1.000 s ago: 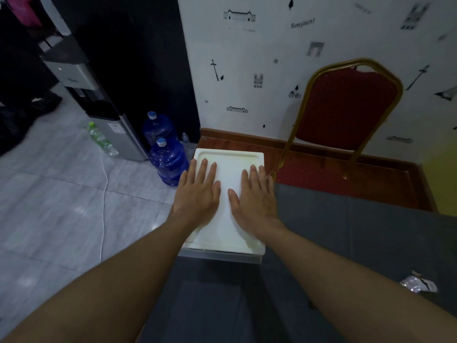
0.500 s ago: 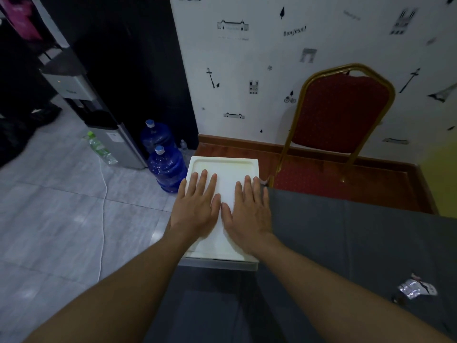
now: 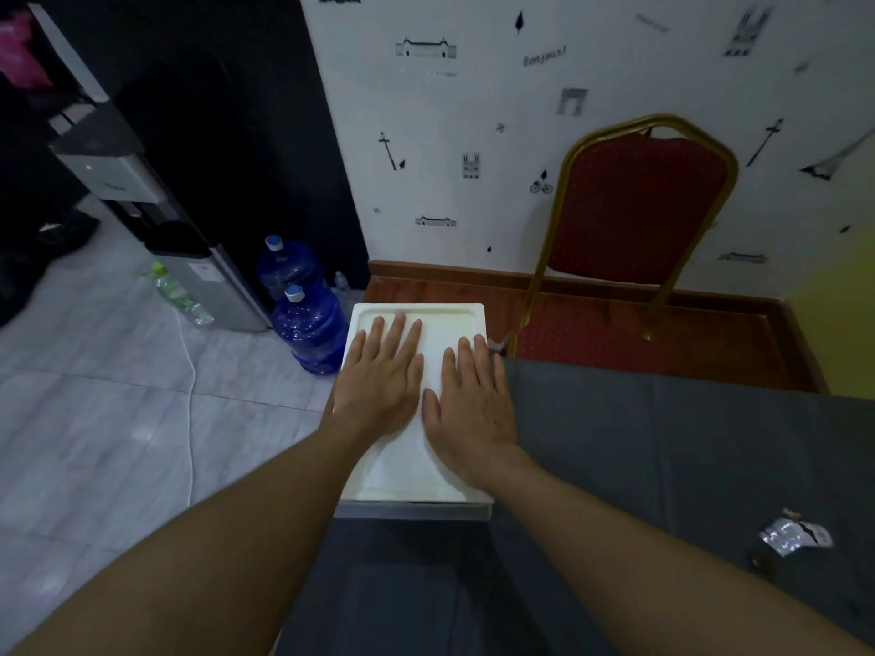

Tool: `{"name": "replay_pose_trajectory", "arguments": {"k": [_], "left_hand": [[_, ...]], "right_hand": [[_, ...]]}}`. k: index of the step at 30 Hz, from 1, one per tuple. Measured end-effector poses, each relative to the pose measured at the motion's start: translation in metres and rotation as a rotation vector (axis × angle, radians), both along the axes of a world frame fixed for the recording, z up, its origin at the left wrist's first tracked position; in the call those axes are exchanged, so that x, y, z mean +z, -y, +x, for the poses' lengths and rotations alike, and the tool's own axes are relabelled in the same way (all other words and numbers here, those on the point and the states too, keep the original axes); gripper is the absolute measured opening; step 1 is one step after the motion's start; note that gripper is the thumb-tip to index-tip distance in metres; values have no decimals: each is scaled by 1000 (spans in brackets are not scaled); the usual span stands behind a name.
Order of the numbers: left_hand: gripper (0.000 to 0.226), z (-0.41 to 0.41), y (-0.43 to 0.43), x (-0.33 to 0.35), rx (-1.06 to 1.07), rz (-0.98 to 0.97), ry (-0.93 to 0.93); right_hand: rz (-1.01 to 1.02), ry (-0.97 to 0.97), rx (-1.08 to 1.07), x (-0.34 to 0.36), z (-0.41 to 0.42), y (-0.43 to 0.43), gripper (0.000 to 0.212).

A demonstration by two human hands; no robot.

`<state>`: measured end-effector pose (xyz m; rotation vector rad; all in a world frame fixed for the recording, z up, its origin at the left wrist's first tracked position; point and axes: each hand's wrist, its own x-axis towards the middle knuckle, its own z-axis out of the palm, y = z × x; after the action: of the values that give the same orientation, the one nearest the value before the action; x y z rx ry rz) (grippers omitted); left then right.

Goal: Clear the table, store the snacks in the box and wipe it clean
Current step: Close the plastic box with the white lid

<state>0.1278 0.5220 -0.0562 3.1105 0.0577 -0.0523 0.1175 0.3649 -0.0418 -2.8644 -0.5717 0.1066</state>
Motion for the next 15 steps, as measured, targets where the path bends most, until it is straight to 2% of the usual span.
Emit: {"name": "replay_pose_trajectory", "arguments": {"k": [6, 11, 15], "left_hand": [[67, 2, -3, 1, -7, -25, -8], [71, -4, -10, 7, -71, -61, -89], [72, -33, -14, 10, -78, -52, -44]], "right_hand": [[-9, -106, -54, 1, -53, 0, 86], [23, -80, -76, -6, -60, 1, 92], [-28, -75, -71, -8, -57, -1, 91]]}}
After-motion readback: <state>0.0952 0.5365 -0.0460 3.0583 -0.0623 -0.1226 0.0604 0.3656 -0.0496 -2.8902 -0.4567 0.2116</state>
